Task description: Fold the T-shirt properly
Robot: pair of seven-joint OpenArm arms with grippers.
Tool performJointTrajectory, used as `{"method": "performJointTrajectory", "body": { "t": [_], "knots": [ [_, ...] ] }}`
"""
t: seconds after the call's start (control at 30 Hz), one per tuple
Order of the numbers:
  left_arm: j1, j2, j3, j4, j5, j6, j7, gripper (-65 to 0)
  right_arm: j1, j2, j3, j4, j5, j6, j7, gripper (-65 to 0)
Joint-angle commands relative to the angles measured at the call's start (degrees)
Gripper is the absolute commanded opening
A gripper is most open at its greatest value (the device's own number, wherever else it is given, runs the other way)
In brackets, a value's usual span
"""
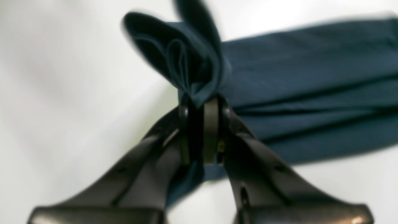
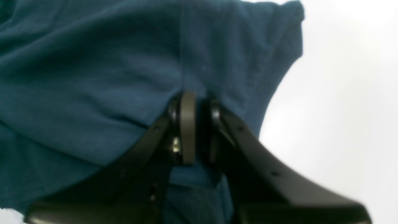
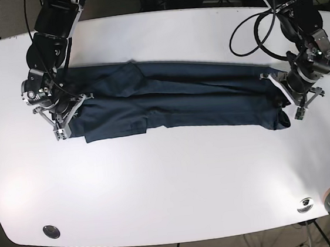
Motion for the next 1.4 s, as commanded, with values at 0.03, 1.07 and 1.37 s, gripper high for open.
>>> {"method": "performJointTrajectory", "body": {
  "t": [0.03,1.07,1.37],
  "knots": [
    [0.3,3.7,2.1,5.3,-1.0,-0.1,-0.5,-65.0,1.1,0.4,0.0,1.0,0.8,0.19,0.8,-59.9],
    [-1.5,12.5,26.4,-4.4,-1.0,6.4,-7.0,-54.9,-0.1,0.2,0.0,1.2,0.8,0.19,0.8,-59.9],
    [-1.6,12.3,35.0,-0.2,0.5,15.7,-7.0,-30.1,0.2,0.2,0.0,1.3,0.8,0.19,0.8,-59.9]
  ]
}}
